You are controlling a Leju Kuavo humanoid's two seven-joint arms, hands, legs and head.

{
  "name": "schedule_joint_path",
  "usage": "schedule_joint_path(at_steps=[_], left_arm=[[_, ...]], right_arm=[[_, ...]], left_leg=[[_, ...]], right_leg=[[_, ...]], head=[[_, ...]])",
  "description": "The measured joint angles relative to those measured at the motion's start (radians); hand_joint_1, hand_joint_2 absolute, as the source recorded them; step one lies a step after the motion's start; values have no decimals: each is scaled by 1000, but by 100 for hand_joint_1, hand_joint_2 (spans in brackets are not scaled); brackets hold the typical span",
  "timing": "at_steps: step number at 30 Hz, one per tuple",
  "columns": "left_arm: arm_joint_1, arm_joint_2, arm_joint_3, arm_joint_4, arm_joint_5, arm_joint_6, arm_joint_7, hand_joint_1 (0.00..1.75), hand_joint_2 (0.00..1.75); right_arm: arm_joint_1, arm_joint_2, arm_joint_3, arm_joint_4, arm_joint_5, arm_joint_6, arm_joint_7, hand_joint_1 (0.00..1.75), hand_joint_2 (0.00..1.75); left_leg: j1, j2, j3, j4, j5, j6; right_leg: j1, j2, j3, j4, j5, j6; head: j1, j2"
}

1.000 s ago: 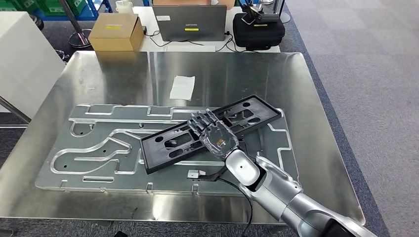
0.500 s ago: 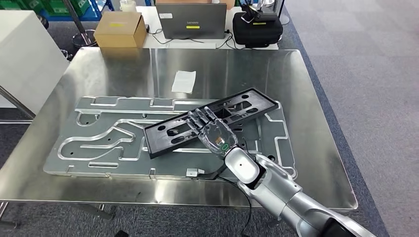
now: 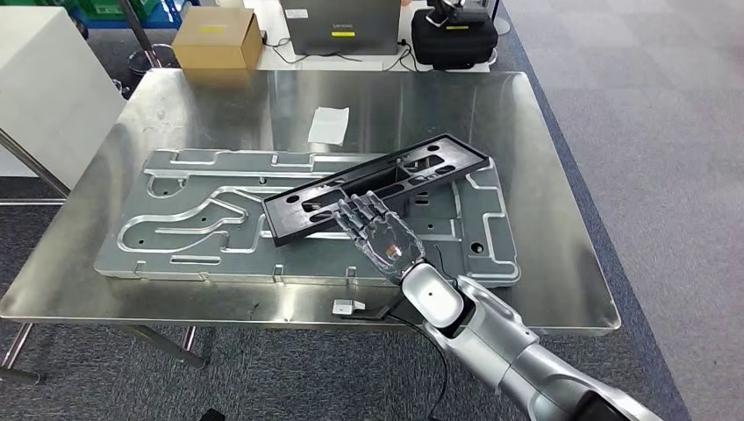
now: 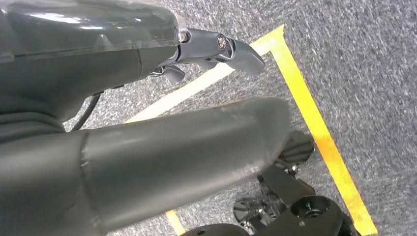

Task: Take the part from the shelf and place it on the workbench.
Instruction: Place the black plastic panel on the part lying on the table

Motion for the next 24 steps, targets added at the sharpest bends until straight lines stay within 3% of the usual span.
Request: schedule_joint_path(at_steps=[2,4,6,7,8,9,11,13,14,16,17,18,20,21,22,23,24], left_arm=[[2,0,0,0,0,0,0,0,0],[3,0,0,0,0,2,0,0,0],[4,0,0,0,1,4,0,0,0],[4,0,0,0,2,6,0,0,0],[4,0,0,0,4,7,0,0,0],[4,0,0,0,5,7,0,0,0],[3,0,0,0,9,8,0,0,0],[1,0,0,0,11,8,0,0,0],[0,0,0,0,13,8,0,0,0],[2,-1,0,1,16,8,-1,0,0],[2,-2,0,1,17,8,-1,0,0],[2,-3,1,1,17,8,-1,0,0],[2,-5,1,2,18,9,-2,0,0],[2,-5,2,2,18,9,-3,0,0],[3,-5,2,2,19,10,-3,0,0],[4,-5,3,2,19,12,-3,0,0],[4,-6,4,2,20,13,-3,0,0]], right_arm=[[-1,1,0,0,0,0,0,0,175],[0,3,0,0,0,0,0,0,175],[2,5,0,0,0,-1,0,0,175],[4,5,0,0,0,-2,0,0,175],[7,5,0,0,0,-3,0,0,175],[9,5,0,0,0,-4,0,0,175],[11,5,0,-2,0,-7,3,0,175],[12,5,-3,-8,0,-11,8,0,175],[12,5,-4,-13,0,-14,10,0,175],[14,5,-5,-20,0,-19,16,0,175],[16,4,-5,-23,0,-22,21,0,175],[19,2,-5,-26,0,-26,27,0,175],[25,0,-8,-35,0,-38,44,0,175],[30,-2,-10,-42,0,-47,56,0,175],[36,-3,-11,-49,0,-56,69,0,175],[43,-4,-12,-57,0,-65,81,0,131],[49,-6,-12,-65,0,-71,93,0,87]], left_leg=[[1,-1,-7,0,-1,-12],[3,-3,-32,63,-75,-19],[4,-3,-65,194,-177,-24],[5,-3,-72,252,-201,-27],[5,-3,-68,284,-200,-29],[5,-3,-46,283,-179,-29],[4,-3,43,183,-136,-26],[0,-5,135,50,-147,-16],[-2,-6,157,12,-160,-10],[-4,-6,155,-3,-153,5],[-3,-3,148,-5,-143,13],[0,-1,139,-8,-129,23],[2,4,111,-10,-101,35],[2,4,94,-9,-87,38],[2,4,77,-8,-74,37],[2,5,60,-7,-62,35],[2,5,43,-5,-51,33]], right_leg=[[-5,-3,-11,-9,20,-14],[-10,-7,-32,-17,46,-29],[-7,-8,-62,-15,70,-36],[-5,-8,-78,-13,81,-36],[-4,-8,-95,-10,92,-35],[-4,-8,-112,-6,102,-34],[-3,-8,-144,5,121,-29],[-1,-7,-165,17,137,-19],[0,-7,-168,18,145,-14],[-1,-7,-170,14,161,-2],[-2,-5,-173,17,157,4],[-3,-4,-181,31,134,10],[-7,-2,-207,116,33,23],[-10,-2,-222,185,-21,29],[-13,-3,-232,249,-55,33],[-16,-3,-231,296,-62,37],[-18,-3,-216,311,-47,39]], head=[[2,0],[-2,0],[-8,0],[-9,0],[-9,0],[-9,0],[-9,0],[-9,0],[-10,0],[-10,0],[-11,0],[-9,0],[-5,0],[-2,0],[-1,0],[-1,0],[-1,0]])
